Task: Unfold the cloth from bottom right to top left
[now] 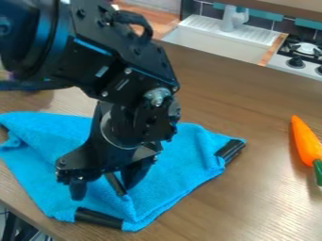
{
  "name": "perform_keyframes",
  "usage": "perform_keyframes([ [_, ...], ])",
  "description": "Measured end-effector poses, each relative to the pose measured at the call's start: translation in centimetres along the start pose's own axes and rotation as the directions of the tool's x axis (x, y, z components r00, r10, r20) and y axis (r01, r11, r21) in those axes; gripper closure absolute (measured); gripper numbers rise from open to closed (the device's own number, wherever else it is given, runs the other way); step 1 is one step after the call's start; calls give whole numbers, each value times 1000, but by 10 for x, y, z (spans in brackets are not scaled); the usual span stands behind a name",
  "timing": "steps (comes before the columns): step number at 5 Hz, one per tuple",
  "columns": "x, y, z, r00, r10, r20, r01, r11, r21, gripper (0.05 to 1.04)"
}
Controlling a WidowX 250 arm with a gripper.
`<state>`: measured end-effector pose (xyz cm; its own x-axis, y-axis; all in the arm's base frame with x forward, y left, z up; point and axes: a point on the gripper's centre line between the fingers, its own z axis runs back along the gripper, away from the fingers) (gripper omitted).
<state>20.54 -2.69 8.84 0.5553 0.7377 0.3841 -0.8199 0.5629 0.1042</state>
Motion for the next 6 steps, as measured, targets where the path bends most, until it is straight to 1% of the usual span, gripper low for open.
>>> perform_keyframes([
  [1,0,0,-1,1000,-5,7,5,1000,-7,376],
  [2,0,0,-2,1000,-21,5,21,1000,-8,685],
  [3,-1,0,-2,999,-39,0,39,999,-7,917],
  [4,7,1,9,1000,-23,-19,22,999,-28,1011],
  [5,33,-3,29,996,31,-79,-37,997,-73,1033],
  [6,59,-11,40,984,112,-139,-123,990,-74,1034],
])
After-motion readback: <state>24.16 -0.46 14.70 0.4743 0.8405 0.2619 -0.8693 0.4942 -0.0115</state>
